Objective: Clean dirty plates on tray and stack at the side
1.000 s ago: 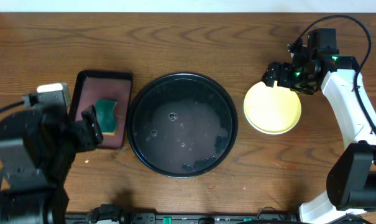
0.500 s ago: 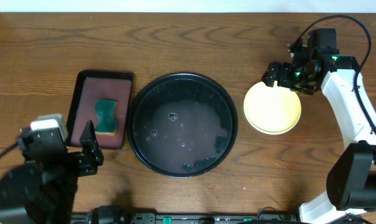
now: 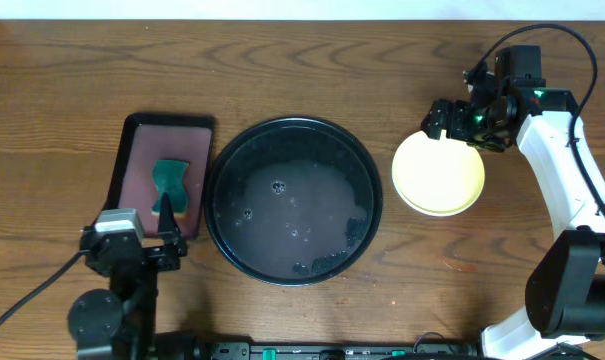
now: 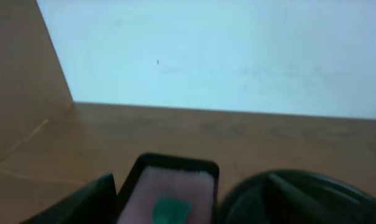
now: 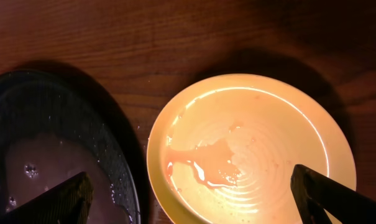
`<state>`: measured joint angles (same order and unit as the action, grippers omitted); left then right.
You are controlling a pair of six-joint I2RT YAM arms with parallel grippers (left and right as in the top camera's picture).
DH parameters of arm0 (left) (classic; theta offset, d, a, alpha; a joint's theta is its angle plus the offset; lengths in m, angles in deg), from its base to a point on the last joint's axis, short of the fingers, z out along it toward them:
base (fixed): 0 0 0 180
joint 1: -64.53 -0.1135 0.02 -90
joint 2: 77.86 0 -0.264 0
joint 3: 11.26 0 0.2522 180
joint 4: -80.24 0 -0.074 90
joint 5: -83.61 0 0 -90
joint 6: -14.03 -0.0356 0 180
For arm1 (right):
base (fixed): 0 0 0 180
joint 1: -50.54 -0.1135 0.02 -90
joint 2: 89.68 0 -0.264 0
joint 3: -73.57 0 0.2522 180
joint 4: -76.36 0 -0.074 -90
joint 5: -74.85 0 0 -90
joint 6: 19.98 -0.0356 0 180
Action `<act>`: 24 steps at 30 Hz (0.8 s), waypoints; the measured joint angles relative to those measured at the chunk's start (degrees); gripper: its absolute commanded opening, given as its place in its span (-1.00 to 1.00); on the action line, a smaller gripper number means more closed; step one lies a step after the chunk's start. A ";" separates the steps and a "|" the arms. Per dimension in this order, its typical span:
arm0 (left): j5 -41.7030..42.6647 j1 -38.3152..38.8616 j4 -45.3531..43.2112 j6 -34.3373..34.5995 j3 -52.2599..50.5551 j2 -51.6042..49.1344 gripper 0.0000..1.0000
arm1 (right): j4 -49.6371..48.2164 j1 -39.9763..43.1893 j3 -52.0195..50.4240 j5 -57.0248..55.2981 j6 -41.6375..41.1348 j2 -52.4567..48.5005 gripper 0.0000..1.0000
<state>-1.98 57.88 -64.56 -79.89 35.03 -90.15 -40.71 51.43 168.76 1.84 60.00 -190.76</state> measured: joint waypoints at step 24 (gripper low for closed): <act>-0.02 0.00 -14.36 -7.06 -29.00 11.61 0.51 | -0.09 0.00 0.04 -0.02 0.02 0.00 0.99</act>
<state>-2.00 57.88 -78.92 -86.95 6.03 -78.55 -40.80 51.43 168.80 1.82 60.02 -190.76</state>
